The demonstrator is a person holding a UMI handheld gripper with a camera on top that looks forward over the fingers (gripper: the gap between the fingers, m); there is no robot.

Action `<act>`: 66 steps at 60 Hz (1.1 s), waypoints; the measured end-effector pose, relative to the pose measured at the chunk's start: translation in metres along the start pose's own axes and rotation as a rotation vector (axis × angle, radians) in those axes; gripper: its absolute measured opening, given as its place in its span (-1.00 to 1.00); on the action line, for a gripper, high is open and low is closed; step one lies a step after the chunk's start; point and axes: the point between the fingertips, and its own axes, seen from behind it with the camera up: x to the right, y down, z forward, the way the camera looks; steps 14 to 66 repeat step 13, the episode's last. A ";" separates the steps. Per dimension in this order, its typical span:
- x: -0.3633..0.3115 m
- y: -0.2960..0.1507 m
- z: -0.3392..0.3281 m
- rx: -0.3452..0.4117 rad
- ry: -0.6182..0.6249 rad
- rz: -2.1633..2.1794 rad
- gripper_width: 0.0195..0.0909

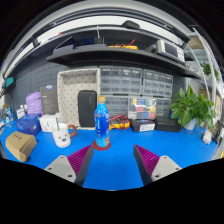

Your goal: Pour water

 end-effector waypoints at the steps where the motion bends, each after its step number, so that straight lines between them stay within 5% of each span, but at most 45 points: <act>1: 0.000 0.000 -0.002 -0.001 -0.001 0.001 0.75; 66: -0.004 -0.004 -0.016 0.006 -0.020 0.017 0.75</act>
